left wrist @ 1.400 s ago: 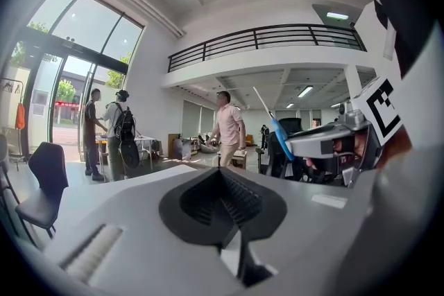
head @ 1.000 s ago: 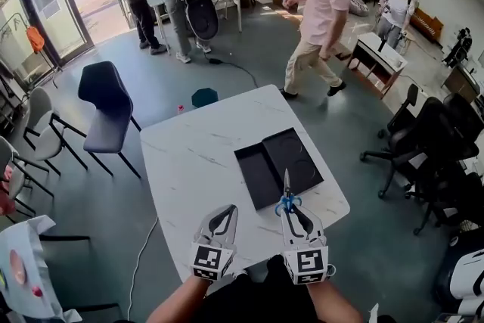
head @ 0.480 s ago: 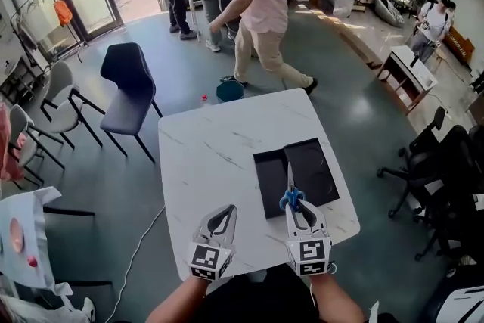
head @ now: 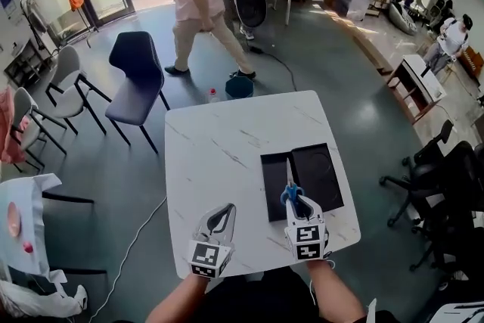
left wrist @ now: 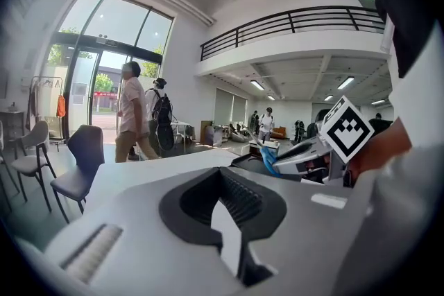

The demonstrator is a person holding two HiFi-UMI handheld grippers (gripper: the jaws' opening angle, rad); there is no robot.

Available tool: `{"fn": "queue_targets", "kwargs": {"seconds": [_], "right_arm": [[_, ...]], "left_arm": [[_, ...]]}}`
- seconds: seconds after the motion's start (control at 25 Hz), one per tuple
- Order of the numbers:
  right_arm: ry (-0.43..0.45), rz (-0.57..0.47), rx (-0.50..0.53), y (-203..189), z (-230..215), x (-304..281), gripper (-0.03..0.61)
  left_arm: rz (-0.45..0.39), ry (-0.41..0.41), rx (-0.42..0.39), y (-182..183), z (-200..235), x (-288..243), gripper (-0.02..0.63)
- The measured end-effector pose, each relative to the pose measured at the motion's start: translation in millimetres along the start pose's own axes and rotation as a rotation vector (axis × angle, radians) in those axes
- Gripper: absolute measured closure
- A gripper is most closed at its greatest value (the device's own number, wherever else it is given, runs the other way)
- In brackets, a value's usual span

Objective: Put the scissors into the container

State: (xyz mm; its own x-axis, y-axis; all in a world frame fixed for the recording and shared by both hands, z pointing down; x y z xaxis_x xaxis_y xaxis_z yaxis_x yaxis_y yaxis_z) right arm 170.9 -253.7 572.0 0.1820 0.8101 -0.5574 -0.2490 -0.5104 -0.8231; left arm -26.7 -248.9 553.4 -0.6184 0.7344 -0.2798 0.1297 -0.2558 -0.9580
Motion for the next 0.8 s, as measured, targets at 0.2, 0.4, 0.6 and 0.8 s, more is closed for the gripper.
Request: {"fn": "queue_targets", "kwargs": {"seconds": [0.2,0.4,0.6,0.8], "right_arm": [[-0.002,0.083,0.015,-11,0,-24,0.498],[0.019,0.197,-0.001,-29,0,-43,0.498],[0.032,0.276,-0.046,-37,1,-60,0.498],[0.057,0.375,-0.089,-43,1,-80,0.499]], "left_arm": [[-0.018,0.019,0.011,4,8,3,0.604],[-0.04,0.029,0.009,8,12,7,0.604],[-0.078,0.023,-0.003,18,10,13,0.604],[-0.081,0.024,-0.006,17,9,16,0.604]]}}
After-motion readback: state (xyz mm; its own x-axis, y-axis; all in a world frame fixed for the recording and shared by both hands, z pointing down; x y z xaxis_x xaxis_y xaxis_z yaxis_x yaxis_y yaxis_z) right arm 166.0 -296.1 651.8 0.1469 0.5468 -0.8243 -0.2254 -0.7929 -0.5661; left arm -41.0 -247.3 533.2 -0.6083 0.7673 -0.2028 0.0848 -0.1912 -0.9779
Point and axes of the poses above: the fingertips, and each gripper's own axes: x backward along the fingers, z to its left, y out of its top, the point moved 4 cm from there along x, backward along the fingers
